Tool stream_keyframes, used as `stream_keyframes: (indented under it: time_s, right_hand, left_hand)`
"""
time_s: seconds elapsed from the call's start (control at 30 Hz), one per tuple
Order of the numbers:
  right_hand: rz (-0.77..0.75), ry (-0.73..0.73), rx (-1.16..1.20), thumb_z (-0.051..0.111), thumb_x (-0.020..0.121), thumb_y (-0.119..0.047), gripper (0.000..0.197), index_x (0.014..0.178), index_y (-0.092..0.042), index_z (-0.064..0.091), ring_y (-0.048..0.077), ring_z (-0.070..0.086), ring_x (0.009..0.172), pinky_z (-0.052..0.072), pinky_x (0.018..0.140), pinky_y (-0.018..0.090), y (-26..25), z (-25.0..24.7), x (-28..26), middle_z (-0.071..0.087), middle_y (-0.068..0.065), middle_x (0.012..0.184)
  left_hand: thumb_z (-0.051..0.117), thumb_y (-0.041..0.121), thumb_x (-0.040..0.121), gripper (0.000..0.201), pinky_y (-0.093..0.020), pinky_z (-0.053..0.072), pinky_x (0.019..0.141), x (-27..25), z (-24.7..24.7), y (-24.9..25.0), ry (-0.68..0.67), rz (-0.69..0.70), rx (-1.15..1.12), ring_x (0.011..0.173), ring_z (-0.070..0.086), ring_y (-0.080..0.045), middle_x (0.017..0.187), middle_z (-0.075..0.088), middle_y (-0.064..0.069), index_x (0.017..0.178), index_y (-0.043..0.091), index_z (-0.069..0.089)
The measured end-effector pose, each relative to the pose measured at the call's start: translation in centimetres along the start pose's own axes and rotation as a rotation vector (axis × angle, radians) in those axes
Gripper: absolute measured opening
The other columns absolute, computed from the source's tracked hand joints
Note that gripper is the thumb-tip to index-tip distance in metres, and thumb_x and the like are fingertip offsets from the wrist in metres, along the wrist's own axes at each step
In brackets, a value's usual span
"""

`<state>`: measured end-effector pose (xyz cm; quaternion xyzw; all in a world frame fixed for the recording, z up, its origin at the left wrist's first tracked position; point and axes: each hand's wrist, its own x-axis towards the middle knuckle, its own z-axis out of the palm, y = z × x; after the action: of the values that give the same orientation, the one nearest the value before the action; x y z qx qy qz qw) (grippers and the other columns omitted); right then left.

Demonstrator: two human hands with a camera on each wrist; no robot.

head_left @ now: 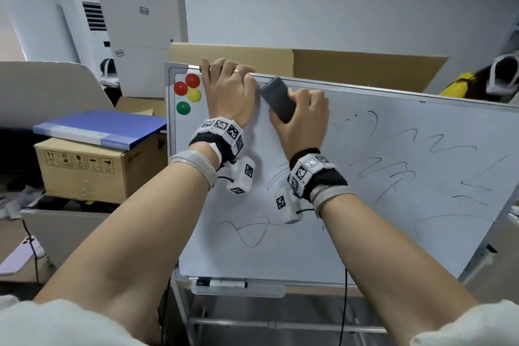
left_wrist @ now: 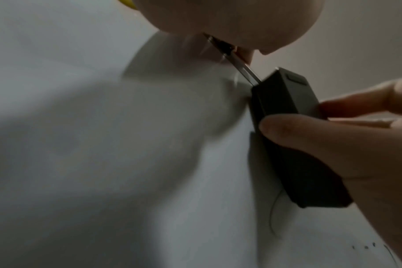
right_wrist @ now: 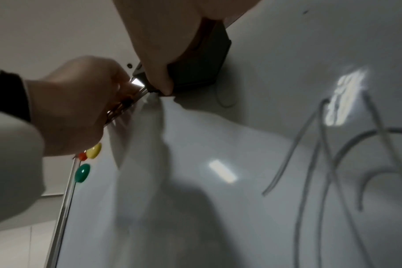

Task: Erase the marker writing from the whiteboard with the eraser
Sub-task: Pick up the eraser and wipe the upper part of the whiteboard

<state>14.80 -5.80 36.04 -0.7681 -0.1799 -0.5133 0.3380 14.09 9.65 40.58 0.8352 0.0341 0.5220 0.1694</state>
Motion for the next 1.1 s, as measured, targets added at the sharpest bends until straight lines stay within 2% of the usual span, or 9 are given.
stream_keyframes:
  time_s: [0.1,0.27,0.5,0.57,0.67,0.73,0.87,1.03,1.1]
  right_hand:
    - [-0.078,-0.043,-0.013,0.084,0.071,-0.035,0.043,0.103,-0.015,0.063,0.03,0.052,0.088,0.048,0.073,0.039,-0.3,0.2,0.2,0.055,0.01,0.098]
    - [0.002,0.003,-0.051,0.084,0.072,-0.033,0.046,0.106,-0.01,0.062,0.032,0.052,0.089,0.046,0.074,0.04,3.9,-1.3,-1.4,0.054,0.013,0.099]
    - [0.004,-0.255,0.025,0.086,0.065,-0.026,0.047,0.098,-0.008,0.058,0.029,0.049,0.091,0.046,0.075,0.041,3.5,-0.2,-6.4,0.053,0.01,0.098]
    - [0.044,-0.173,0.02,0.085,0.067,-0.027,0.045,0.099,-0.008,0.058,0.03,0.049,0.091,0.046,0.075,0.042,4.3,-1.2,-4.4,0.054,0.011,0.099]
    - [0.246,0.058,0.066,0.083,0.07,-0.031,0.046,0.101,-0.011,0.056,0.029,0.05,0.096,0.049,0.078,0.042,5.7,-2.5,-0.9,0.053,0.01,0.101]
    - [0.212,0.024,0.054,0.083,0.069,-0.031,0.047,0.102,-0.01,0.056,0.03,0.05,0.096,0.049,0.079,0.042,5.6,-2.4,-0.9,0.052,0.01,0.102]
    - [0.01,-0.227,0.017,0.086,0.068,-0.032,0.049,0.102,-0.009,0.059,0.029,0.049,0.094,0.046,0.075,0.038,5.2,-2.1,-3.4,0.052,0.01,0.102]
    - [0.18,-0.044,0.064,0.083,0.07,-0.037,0.049,0.105,-0.015,0.057,0.024,0.049,0.099,0.049,0.077,0.041,7.7,-4.5,-0.6,0.054,0.004,0.104]
    - [0.179,-0.061,0.081,0.082,0.071,-0.04,0.048,0.104,-0.018,0.055,0.021,0.049,0.099,0.048,0.077,0.039,8.3,-5.3,0.1,0.054,0.0,0.103]
  left_hand:
    - [0.021,0.033,0.096,0.054,-0.048,0.004,0.126,-0.2,-0.3,-0.2,-0.024,0.022,-0.037,0.133,0.041,-0.02,0.118,0.064,0.004,0.112,0.023,0.072]
    - [0.024,0.034,0.098,0.048,-0.05,0.005,0.126,-0.7,0.7,0.4,-0.002,0.043,0.011,0.136,0.039,-0.021,0.121,0.061,0.004,0.114,0.022,0.068]
    - [0.032,0.03,0.096,0.034,-0.049,0.013,0.124,-1.0,2.5,1.1,0.092,-0.018,0.044,0.142,0.035,-0.022,0.126,0.056,0.003,0.113,0.023,0.061]
    - [0.033,0.028,0.095,0.034,-0.049,0.013,0.124,-1.0,2.6,1.1,0.109,-0.013,0.024,0.142,0.035,-0.023,0.126,0.056,0.003,0.112,0.023,0.062]
    - [0.037,0.026,0.094,0.031,-0.049,0.014,0.123,-0.9,2.9,1.3,0.144,-0.03,0.006,0.14,0.038,-0.025,0.123,0.059,0.002,0.109,0.021,0.064]
    - [0.037,0.026,0.094,0.031,-0.049,0.013,0.124,-0.8,3.0,1.5,0.161,-0.053,0.008,0.14,0.039,-0.025,0.121,0.06,0.002,0.107,0.02,0.065]
    - [0.038,0.03,0.094,0.031,-0.053,0.01,0.123,-1.0,3.0,2.1,0.193,-0.112,0.121,0.142,0.039,-0.022,0.122,0.06,0.005,0.106,0.024,0.065]
    - [0.04,0.027,0.093,0.029,-0.058,0.011,0.121,-0.8,3.7,3.9,0.208,-0.165,0.132,0.144,0.037,-0.026,0.123,0.062,0.004,0.103,0.021,0.067]
    - [0.04,0.027,0.092,0.031,-0.058,0.009,0.123,-0.7,4.4,5.6,0.162,-0.096,0.111,0.145,0.036,-0.026,0.126,0.061,0.003,0.106,0.02,0.067]
